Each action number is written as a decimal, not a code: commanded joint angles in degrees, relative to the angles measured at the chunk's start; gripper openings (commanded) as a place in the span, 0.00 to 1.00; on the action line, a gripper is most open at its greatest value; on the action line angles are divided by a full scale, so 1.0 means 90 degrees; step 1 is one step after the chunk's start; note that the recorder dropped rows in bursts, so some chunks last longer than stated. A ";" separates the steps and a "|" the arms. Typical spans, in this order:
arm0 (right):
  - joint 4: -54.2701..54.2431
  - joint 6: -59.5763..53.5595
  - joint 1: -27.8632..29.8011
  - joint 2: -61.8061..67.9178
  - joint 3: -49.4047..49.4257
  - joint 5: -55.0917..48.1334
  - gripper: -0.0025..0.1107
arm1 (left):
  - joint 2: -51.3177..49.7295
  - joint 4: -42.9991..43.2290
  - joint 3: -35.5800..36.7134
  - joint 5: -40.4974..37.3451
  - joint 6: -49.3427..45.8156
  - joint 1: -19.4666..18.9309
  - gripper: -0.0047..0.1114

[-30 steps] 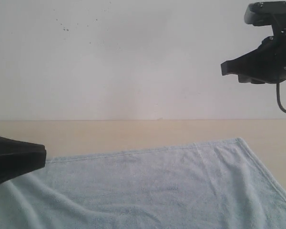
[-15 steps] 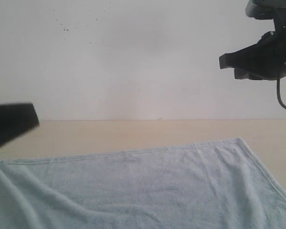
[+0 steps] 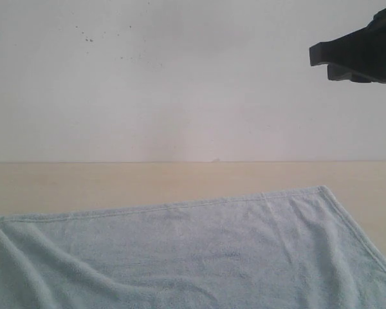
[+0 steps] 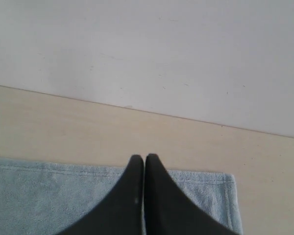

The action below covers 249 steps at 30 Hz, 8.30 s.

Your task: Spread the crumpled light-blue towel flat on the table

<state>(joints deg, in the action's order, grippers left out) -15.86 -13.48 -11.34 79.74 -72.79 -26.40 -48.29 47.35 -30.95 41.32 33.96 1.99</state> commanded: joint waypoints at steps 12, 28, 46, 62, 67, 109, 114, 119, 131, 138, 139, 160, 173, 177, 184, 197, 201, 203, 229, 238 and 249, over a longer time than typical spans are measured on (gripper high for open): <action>-0.0032 -0.0088 -0.0002 -0.0153 0.0007 0.0056 0.02 | 0.0392 -0.3659 -0.0376 -0.7567 0.0229 0.0680 0.07; -0.0032 -0.0470 -0.0002 0.0028 0.0007 -0.0418 0.02 | -0.3001 -1.1010 -0.1597 -0.5476 -0.9734 0.1022 0.07; -0.0032 -0.0605 -0.0002 0.1887 0.0007 0.0027 0.02 | -0.6491 -1.0995 -0.3225 -0.5902 -0.9280 0.0018 0.07; -0.0032 -0.0688 -0.0002 0.1887 0.0007 0.0180 0.02 | -0.7325 -1.0826 -0.3230 -0.4947 -0.9312 -0.0231 0.07; -0.0032 -0.0709 -0.0002 0.1887 0.0007 0.0193 0.02 | -0.7596 -1.0800 -0.3290 -0.4682 -0.9312 -0.0231 0.07; -0.0089 -0.0602 0.1289 0.1765 0.1564 0.0376 0.02 | -0.6562 -1.0715 -0.3359 -0.6247 -0.8917 -0.0945 0.07; -0.0103 -0.0784 0.1305 0.1196 0.2548 0.0572 0.02 | -0.5437 -1.0708 -0.2293 -0.6229 -0.8976 -0.0972 0.07; -0.0065 -0.0679 0.1315 0.0927 0.3231 0.0911 0.02 | -0.4691 -1.0720 -0.1588 -0.6314 -0.8976 -0.0972 0.07; 0.0034 -0.0664 0.1315 0.0927 0.4023 0.0837 0.02 | -0.4560 -1.0848 -0.1010 -0.6448 -0.8946 -0.0972 0.07; 0.0137 -0.0664 0.1329 0.0951 0.4384 0.1344 0.02 | -0.4560 -1.0880 -0.1010 -0.6450 -0.8900 -0.0972 0.07; 0.0137 -0.0664 0.1329 0.0990 0.4384 0.1354 0.02 | -0.4560 -1.0880 -0.1010 -0.6431 -0.8900 -0.0972 0.07; 0.0375 0.0272 0.1900 0.1800 0.4905 0.1431 0.02 | -0.4560 -1.0907 -0.1010 -0.6408 -0.8900 -0.0972 0.07; 0.0992 0.0942 0.1942 0.0808 0.4905 0.1168 0.02 | -0.4560 -1.0907 -0.1010 -0.6519 -0.8875 -0.0972 0.07; 0.0975 0.0930 0.1942 -0.0099 0.4841 0.1459 0.02 | -0.4560 -1.0955 -0.1010 -0.6529 -0.8876 -0.0972 0.07; 0.0923 0.0727 0.1942 -0.0162 0.3607 0.0859 0.02 | -0.4560 -1.0985 -0.1010 -0.6521 -0.8876 -0.0972 0.07; -0.0156 -0.0360 0.1893 0.2741 0.0423 -0.0265 0.02 | -0.4560 -1.0991 -0.1010 -0.6304 -0.9004 -0.0972 0.07; -0.0168 -0.0660 0.1601 0.3391 -0.0252 -0.0265 0.02 | -0.4560 -1.0991 -0.1010 -0.6141 -0.9023 -0.0972 0.07; -0.0168 -0.0705 0.1432 0.3715 -0.0640 -0.0250 0.02 | -0.4560 -1.0991 -0.1010 -0.6083 -0.9023 -0.0972 0.07; 0.0818 0.0043 0.1277 0.5181 -0.2069 -0.0189 0.02 | -0.4560 -1.1039 -0.1010 -0.5909 -0.9023 -0.0972 0.07; 0.1018 0.0170 0.1277 0.5210 -0.2069 0.0011 0.02 | -0.4560 -1.1039 -0.1010 -0.5894 -0.9023 -0.0972 0.07; 0.1018 0.0170 0.1277 0.5499 -0.2368 -0.0021 0.02 | -0.4560 -1.1039 -0.1010 -0.5894 -0.9023 -0.0972 0.07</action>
<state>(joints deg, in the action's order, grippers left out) -7.10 -11.90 -0.02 128.80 -92.69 -26.49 -89.72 -51.37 -40.23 -12.49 -47.07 -6.81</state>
